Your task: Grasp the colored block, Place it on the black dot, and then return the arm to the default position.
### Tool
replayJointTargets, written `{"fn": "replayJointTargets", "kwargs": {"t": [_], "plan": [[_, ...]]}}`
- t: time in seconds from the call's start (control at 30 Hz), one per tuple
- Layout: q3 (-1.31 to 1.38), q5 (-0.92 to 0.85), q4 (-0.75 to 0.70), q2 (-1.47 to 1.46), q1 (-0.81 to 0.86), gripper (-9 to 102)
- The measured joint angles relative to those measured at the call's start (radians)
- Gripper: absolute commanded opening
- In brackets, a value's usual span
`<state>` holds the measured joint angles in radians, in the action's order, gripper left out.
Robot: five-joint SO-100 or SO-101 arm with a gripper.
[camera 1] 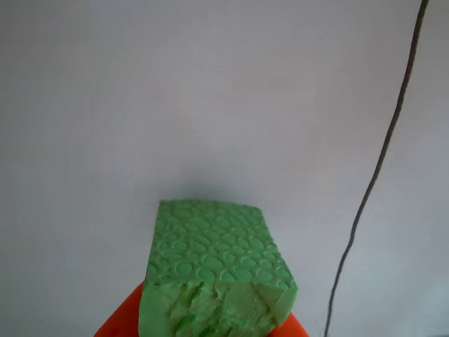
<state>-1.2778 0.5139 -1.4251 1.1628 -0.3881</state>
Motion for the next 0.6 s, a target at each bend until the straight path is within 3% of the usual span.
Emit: {"fn": "replayJointTargets", "kwargs": {"t": [0.23,0.43,0.6], "plan": [[0.029,0.109,-0.064,0.101,0.063,0],[0.256,0.190,-0.224,0.017,0.143,0],[0.382,0.206,-0.258,-0.054,0.199,0]]}}
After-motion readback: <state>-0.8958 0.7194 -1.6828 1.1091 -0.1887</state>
